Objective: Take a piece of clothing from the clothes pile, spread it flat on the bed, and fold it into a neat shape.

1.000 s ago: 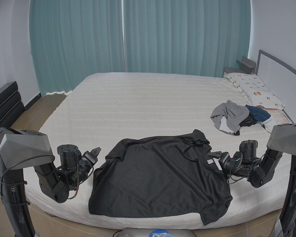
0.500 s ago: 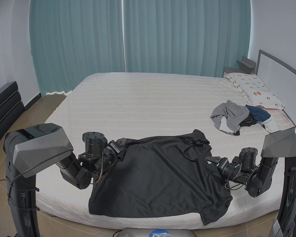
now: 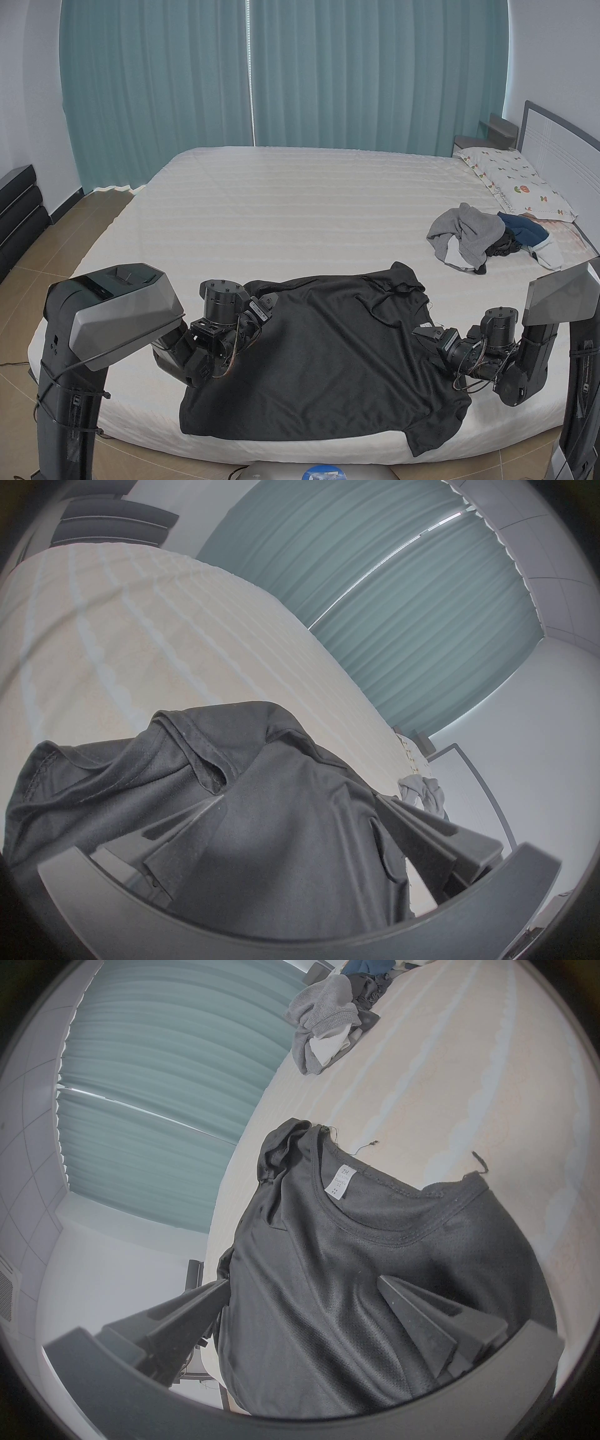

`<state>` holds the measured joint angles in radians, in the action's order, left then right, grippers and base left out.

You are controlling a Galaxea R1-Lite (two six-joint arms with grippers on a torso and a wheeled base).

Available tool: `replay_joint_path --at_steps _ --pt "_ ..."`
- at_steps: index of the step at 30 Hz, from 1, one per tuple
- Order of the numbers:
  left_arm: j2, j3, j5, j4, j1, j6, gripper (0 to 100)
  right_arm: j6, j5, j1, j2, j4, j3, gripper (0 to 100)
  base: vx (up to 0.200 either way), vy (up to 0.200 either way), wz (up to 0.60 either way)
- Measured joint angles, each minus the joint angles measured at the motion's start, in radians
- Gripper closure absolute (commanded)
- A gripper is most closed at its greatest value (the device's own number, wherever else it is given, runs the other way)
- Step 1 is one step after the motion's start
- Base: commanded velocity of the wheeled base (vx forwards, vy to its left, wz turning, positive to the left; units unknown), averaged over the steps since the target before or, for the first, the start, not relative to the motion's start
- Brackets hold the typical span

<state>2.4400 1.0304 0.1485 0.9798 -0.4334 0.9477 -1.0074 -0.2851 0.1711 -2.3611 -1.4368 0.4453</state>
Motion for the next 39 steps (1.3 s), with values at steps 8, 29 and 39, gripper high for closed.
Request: replay_joint_path --at_steps 8,29,39 --pt "0.035 0.031 0.018 -0.029 -0.001 -0.003 0 0.0 0.0 0.0 -0.003 0.0 0.003 0 0.0 0.0 0.0" --pt "0.092 0.131 0.05 -0.106 0.016 -0.016 100 0.0 0.003 0.0 -0.008 0.0 0.007 0 0.0 0.0 0.0" --pt "0.123 0.226 0.097 -0.109 0.052 -0.012 100 0.0 0.005 0.002 -0.01 0.0 0.008 0 0.0 0.0 0.0"
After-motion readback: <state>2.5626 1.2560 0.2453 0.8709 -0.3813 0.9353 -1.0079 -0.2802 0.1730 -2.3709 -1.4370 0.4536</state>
